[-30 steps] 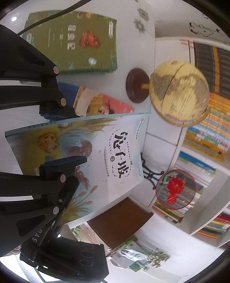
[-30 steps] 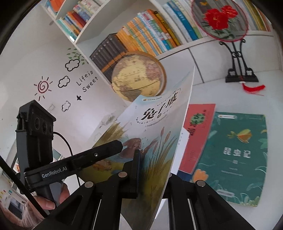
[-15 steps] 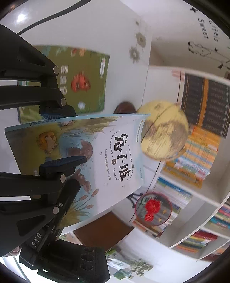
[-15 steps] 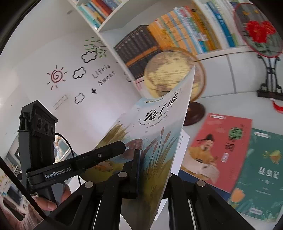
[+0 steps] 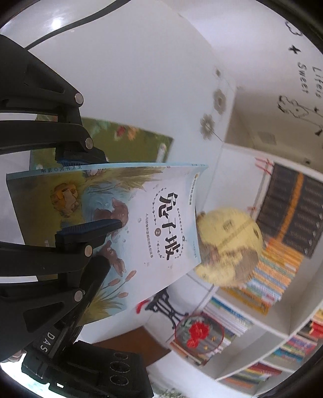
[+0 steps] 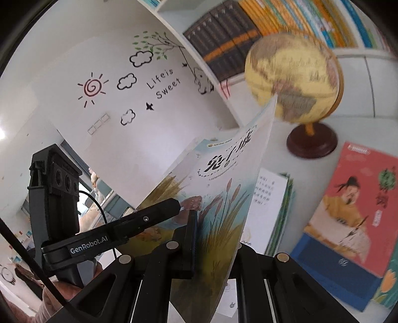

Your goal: Organize books

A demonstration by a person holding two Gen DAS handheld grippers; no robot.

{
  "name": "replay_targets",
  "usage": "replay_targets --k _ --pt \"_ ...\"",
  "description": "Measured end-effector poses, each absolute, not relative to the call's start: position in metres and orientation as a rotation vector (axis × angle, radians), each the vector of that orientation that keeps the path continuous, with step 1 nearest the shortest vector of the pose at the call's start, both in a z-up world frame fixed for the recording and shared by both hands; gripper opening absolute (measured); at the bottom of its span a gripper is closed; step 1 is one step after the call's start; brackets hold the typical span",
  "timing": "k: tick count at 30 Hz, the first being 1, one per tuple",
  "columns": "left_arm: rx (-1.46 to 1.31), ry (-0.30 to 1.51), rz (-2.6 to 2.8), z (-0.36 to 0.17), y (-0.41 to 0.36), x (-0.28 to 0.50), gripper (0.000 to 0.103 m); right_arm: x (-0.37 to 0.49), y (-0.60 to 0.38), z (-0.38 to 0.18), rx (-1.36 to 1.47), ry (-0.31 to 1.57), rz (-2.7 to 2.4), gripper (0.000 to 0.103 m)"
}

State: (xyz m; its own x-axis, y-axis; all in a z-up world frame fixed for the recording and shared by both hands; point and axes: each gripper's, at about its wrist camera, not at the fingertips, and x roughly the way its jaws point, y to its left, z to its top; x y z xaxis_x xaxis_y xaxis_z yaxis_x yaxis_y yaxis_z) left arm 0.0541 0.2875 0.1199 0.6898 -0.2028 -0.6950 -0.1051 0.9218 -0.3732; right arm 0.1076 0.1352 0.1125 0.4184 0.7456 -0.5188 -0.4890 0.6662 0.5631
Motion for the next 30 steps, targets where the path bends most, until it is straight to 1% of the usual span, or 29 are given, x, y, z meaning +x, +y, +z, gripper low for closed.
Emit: replay_targets --k 8,9,10,11,13,14,15,16,18,21,27,30 --pt "-0.441 0.887 0.020 0.079 0.311 0.059 0.031 0.121 0.160 0.072 0.416 0.952 0.775 0.009" --pt "-0.448 0.899 0.028 0.076 0.314 0.059 0.035 0.122 0.161 0.071 0.426 0.962 0.770 0.009" --pt "-0.456 0.917 0.050 0.074 0.317 0.059 0.042 0.122 0.163 0.069 0.428 0.968 0.765 0.009" --pt "-0.458 0.936 0.080 0.071 0.320 0.060 0.043 0.121 0.166 0.068 0.417 0.974 0.757 0.011" --pt "-0.467 0.960 0.097 0.068 0.325 0.060 0.045 0.123 0.170 0.065 0.403 0.995 0.735 0.017" --pt "-0.476 0.972 0.103 0.066 0.327 0.060 0.048 0.126 0.174 0.064 0.397 1.027 0.717 0.030" --pt "-0.487 0.986 0.113 0.065 0.329 0.060 0.057 0.129 0.176 0.061 0.392 1.061 0.689 0.052" --pt "-0.494 0.993 0.124 0.064 0.330 0.059 0.066 0.130 0.177 0.060 0.393 1.070 0.670 0.059" --pt "-0.485 0.982 0.126 0.067 0.330 0.057 0.071 0.129 0.171 0.062 0.425 1.061 0.651 0.063" --pt "-0.466 0.976 0.146 0.073 0.326 0.056 0.079 0.134 0.162 0.062 0.464 1.107 0.631 0.066" --pt "-0.509 0.953 0.146 0.088 0.315 0.063 0.080 0.133 0.129 0.068 0.404 1.114 0.553 0.066" --pt "-0.502 0.941 0.113 0.096 0.296 0.072 0.080 0.128 0.093 0.073 0.396 1.077 0.514 0.066"
